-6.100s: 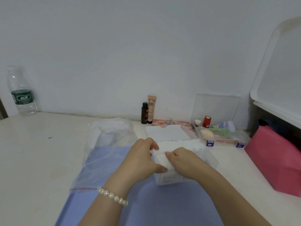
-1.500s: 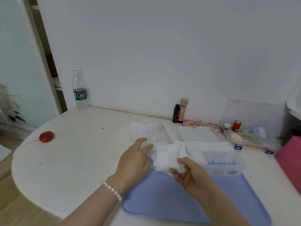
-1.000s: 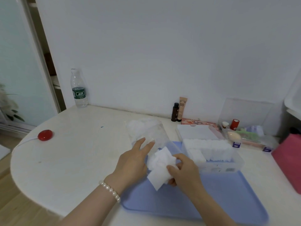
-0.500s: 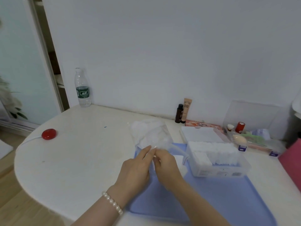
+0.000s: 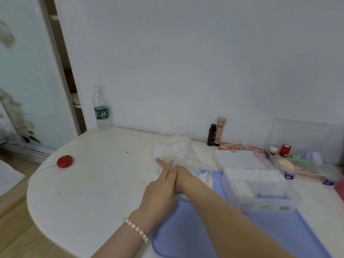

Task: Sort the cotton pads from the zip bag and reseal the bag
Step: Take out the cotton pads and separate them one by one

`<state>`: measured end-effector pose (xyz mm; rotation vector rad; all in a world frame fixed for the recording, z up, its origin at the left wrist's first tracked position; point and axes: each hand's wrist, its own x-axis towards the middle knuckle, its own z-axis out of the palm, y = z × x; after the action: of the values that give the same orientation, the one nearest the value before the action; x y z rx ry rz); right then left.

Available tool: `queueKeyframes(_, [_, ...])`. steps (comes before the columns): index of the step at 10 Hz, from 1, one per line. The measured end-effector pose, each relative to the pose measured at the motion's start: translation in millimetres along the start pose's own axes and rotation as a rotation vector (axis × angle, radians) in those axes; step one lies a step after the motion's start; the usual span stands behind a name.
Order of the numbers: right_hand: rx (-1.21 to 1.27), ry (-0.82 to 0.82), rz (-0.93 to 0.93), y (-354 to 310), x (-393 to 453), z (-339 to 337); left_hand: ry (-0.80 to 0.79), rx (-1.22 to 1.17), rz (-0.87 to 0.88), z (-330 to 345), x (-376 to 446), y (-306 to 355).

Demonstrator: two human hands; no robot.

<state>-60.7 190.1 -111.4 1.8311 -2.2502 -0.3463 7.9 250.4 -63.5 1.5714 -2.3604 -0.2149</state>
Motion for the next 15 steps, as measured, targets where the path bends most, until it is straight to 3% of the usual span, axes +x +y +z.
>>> queueKeyframes(1, [0.004,-0.06,-0.066,-19,-1,30,-0.019,-0.017,0.017,-1,-2,-1])
queueKeyframes(2, [-0.031,0.206,-0.058,-26,12,41,-0.035,-0.04,0.017,-3,-1,1])
queueKeyframes(3, [0.104,0.074,-0.025,-13,39,63,-0.031,-0.031,0.008,-5,2,5])
queueKeyframes(4, [0.186,0.031,-0.16,-1,49,79,-0.015,-0.077,-0.015,0,4,6])
queueKeyframes(5, [0.696,0.009,-0.054,26,-4,0,0.014,-0.105,-0.047,1,9,4])
queueKeyframes(6, [0.783,0.077,-0.307,72,-34,-35,0.059,-0.079,-0.023,-1,11,-1])
queueKeyframes(7, [0.946,0.162,-0.351,99,-54,-24,0.072,-0.098,-0.023,2,14,-4])
queueKeyframes(8, [1.453,0.086,-0.247,127,-68,-20,0.103,-0.127,-0.009,12,18,-9])
queueKeyframes(9, [2.011,-0.14,-0.032,151,-68,-17,0.095,-0.227,-0.007,17,17,-9])
queueKeyframes(10, [2.264,-0.298,0.043,164,-71,-18,0.09,-0.256,-0.023,14,11,-6])
queueKeyframes(11, [2.374,-0.36,0.068,172,-74,-16,0.319,-0.252,0.027,6,1,-1])
queueKeyframes(12, [2.392,-0.404,0.09,177,-76,-15,0.494,-0.51,0.066,-6,-6,16])
queueKeyframes(14, [2.426,-0.484,-0.088,187,-76,-20,0.032,-1.224,-0.086,-5,4,66])
queueKeyframes(15, [2.292,-0.47,-0.218,192,-74,-18,0.032,-1.336,-0.043,15,15,87])
